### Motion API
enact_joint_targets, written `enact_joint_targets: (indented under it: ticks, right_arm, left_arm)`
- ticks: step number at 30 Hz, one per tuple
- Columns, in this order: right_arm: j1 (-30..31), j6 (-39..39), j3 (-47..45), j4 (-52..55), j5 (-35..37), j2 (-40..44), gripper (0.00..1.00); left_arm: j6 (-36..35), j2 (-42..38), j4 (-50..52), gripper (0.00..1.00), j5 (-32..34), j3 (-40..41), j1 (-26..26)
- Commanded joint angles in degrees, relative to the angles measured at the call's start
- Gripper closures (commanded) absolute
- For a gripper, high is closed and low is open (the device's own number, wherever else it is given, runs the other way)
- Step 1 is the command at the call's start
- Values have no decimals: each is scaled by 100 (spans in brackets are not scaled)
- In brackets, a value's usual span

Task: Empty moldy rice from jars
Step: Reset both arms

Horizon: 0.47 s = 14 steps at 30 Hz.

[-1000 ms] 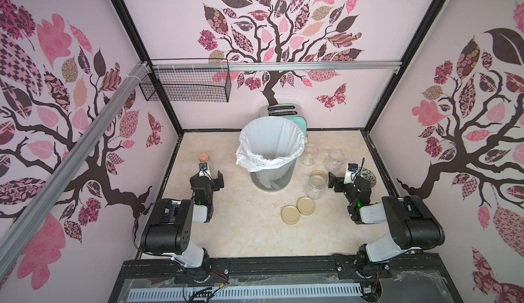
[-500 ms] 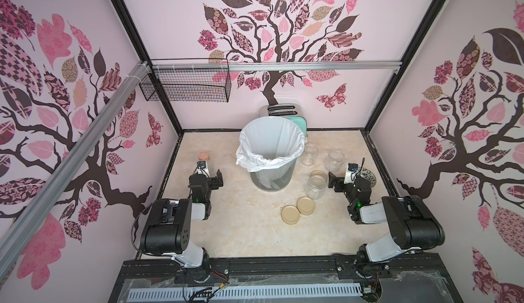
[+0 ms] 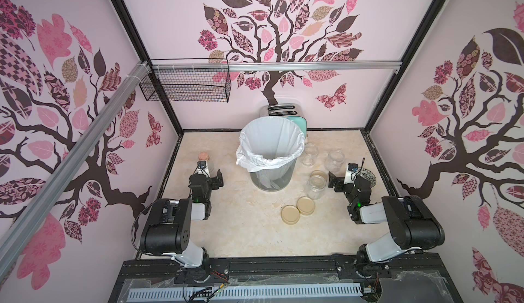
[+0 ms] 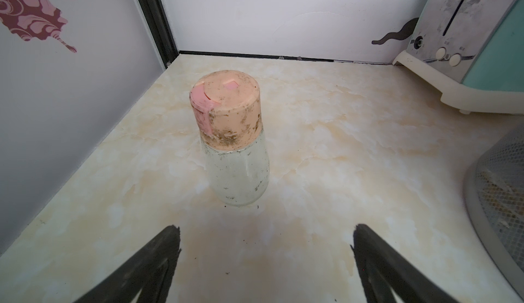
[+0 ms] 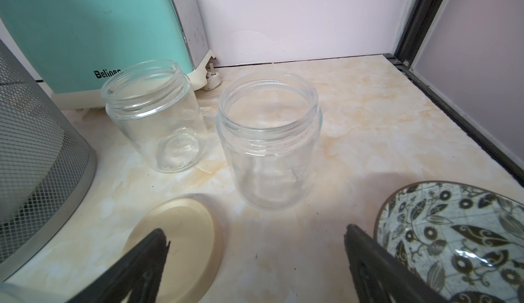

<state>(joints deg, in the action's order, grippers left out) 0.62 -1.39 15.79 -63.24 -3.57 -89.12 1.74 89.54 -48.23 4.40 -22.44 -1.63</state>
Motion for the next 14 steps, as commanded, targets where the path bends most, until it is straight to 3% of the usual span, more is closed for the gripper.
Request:
enact_joint_targets:
  ticks: [1, 14]
  right_arm:
    - [2, 25, 107, -62, 67, 62, 0]
    - [-26, 4, 117, -31, 32, 62, 1]
  left_arm:
    - [28, -33, -37, 2, -41, -18, -5]
    - [32, -40, -38, 2, -40, -14, -5]
